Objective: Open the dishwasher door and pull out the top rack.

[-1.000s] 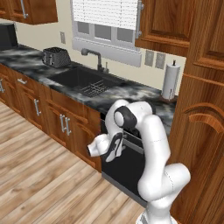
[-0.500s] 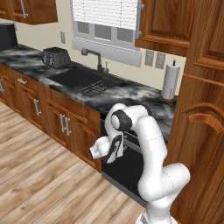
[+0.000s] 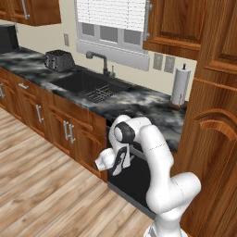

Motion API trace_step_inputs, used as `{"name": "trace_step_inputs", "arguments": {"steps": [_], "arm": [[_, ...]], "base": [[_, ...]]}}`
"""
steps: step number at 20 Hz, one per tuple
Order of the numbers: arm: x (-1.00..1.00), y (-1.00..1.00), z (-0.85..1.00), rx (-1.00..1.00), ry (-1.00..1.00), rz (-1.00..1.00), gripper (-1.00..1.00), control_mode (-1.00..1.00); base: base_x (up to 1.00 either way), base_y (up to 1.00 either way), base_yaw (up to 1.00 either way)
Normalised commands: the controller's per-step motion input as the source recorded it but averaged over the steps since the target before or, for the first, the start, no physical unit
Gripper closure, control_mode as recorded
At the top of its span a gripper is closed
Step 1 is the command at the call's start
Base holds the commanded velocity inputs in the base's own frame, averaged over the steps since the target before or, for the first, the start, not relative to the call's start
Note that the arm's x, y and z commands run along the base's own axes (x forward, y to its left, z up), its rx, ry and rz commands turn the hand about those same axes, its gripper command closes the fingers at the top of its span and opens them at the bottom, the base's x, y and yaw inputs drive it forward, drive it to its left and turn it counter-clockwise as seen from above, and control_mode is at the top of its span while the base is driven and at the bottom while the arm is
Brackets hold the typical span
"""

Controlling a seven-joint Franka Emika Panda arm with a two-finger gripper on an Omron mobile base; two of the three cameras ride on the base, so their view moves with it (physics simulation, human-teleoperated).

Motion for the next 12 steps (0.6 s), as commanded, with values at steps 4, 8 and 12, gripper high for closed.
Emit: {"name": "trace_step_inputs", "arguments": {"steps": [4,8,12], "arm": [[0.16,-0.01,-0.25,-0.06,0.0,0.0,-1.0,-1.0],[0.18,-0.03,-0.25,-0.03,0.0,-0.01,-1.0,-1.0],[0.18,-0.07,-0.2,0.0,0.0,0.0,-1.0,-1.0]], "base": [[0.0,0.0,0.0],[0.0,0.0,0.0],[0.0,0.0,0.0]]}}
